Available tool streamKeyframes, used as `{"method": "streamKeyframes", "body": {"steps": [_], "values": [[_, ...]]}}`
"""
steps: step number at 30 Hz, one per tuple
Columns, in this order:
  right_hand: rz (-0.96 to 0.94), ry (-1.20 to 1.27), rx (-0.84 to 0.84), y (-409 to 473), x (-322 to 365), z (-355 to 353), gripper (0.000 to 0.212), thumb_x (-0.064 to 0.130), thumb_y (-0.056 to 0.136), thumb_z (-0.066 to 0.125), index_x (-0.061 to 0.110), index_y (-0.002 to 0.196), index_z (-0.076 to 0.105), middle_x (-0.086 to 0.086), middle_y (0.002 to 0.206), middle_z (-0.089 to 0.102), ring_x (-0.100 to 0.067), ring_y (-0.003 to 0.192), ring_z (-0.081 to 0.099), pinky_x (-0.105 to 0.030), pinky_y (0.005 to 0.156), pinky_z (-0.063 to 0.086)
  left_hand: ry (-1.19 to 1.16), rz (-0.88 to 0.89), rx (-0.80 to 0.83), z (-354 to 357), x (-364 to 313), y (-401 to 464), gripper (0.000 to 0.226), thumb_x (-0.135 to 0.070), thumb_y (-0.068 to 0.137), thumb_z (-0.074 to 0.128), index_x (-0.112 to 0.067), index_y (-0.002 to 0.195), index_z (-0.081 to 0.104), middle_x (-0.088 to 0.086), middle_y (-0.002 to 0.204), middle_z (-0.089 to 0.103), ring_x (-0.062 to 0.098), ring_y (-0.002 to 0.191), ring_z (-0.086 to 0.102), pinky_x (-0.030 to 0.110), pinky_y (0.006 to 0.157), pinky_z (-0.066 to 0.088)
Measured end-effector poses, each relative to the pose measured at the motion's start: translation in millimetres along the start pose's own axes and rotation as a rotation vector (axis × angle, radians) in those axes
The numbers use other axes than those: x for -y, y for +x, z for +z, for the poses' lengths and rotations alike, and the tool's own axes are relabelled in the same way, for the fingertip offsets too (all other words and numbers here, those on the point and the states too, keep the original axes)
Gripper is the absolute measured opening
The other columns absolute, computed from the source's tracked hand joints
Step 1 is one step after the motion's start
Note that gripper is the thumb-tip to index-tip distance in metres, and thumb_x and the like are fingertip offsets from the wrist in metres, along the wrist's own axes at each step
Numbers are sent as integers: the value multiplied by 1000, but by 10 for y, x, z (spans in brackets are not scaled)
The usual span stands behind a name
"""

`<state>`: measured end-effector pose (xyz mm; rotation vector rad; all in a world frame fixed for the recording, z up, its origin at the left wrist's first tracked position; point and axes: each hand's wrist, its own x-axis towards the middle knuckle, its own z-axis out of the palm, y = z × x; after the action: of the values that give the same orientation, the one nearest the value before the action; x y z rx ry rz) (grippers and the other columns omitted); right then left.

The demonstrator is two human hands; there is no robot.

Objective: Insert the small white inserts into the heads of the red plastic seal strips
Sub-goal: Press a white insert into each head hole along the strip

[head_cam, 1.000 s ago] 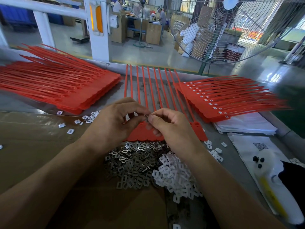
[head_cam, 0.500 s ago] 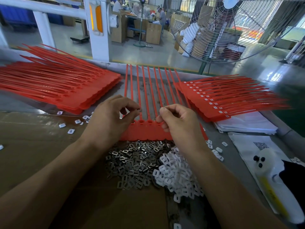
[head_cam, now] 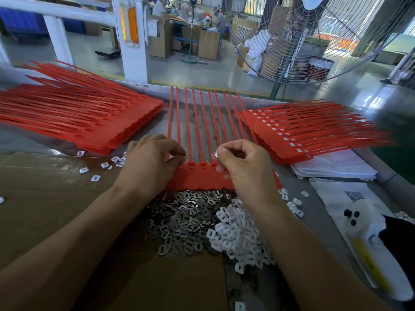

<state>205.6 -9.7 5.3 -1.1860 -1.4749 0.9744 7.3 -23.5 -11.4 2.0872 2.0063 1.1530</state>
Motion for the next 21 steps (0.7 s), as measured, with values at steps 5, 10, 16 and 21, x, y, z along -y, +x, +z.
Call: {"method": "streamKeyframes", "body": {"steps": [5,10,16,21], "values": [[4,1,9,-1,-2,-13,3,19,97,68,21,98,70,-4,88,77,-5,65,67,-19,61,56,-2,-66,-12,-71,72,25,7,-29,87,74,-35,91,75,-15,87,61,17,98,57,49,97,41],[28,9,12,4,12,-2,11,16,100,63,24,101,70,3,80,75,-6,60,60,-38,62,60,-9,-58,21,-32,49,6,7,-29,89,73,-35,92,75,-12,93,66,16,99,56,49,100,40],[26,-39,66,-16,-9,26,11,19,98,67,29,99,73,19,70,70,-5,60,60,-42,64,61,16,-4,43,87,-9,15,7,-32,87,74,-34,93,76,-14,93,66,17,97,59,46,98,42],[19,-57,73,-21,-6,44,15,17,96,70,29,103,74,16,78,72,-4,63,64,-41,66,61,59,22,43,176,18,44,5,-37,86,74,-37,91,75,-15,91,63,14,96,57,40,93,38]]}}
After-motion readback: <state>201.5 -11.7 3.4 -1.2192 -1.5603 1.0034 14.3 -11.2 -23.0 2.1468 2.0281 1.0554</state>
